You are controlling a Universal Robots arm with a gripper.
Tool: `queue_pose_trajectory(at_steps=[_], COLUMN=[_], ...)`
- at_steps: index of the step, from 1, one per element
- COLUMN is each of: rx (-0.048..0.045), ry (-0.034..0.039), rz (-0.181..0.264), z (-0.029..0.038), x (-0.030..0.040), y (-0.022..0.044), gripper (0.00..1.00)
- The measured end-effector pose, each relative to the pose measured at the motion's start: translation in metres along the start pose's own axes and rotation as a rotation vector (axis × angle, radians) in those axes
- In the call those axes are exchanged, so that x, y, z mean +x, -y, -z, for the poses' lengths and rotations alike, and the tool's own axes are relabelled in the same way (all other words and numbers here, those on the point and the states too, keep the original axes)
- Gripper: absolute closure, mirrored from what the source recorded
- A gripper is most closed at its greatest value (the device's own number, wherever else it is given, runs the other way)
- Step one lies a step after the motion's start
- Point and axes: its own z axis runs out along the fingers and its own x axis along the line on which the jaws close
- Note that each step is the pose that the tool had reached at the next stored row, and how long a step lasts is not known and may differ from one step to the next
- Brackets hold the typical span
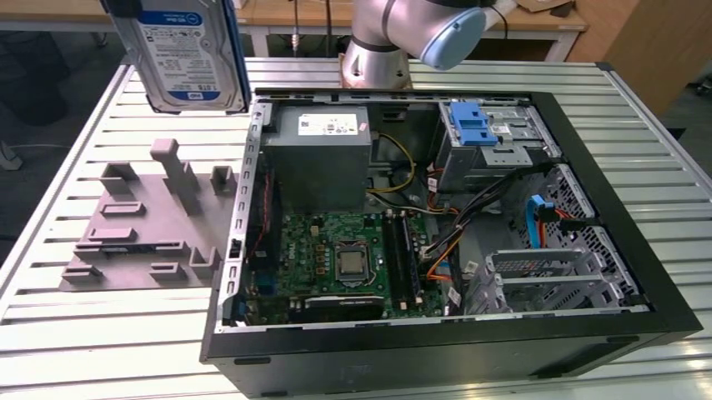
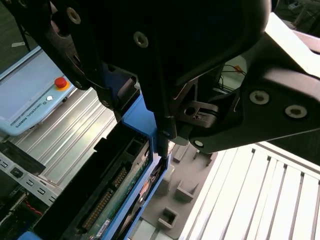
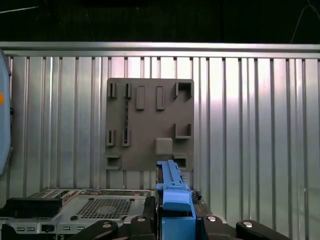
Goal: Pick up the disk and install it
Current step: 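Pick up the disk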
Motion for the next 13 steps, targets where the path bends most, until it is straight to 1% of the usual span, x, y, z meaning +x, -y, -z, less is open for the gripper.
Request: queue_pose_trajectory(at_steps=[3, 7, 10, 13], rx=[0.0, 0.0, 0.0, 0.0], ry=[0.0, -0.0001, 0.0, -0.0001], rz=[0.0, 0.0, 0.0, 0.0], z=[0.0, 0.0001, 0.0002, 0.0003], x=[0.0015, 0.0018, 0.0017, 0.0016], y=[0.0007, 0.0035, 0.0068, 0.0115], gripper=[0.64, 0.64, 0.64, 0.64])
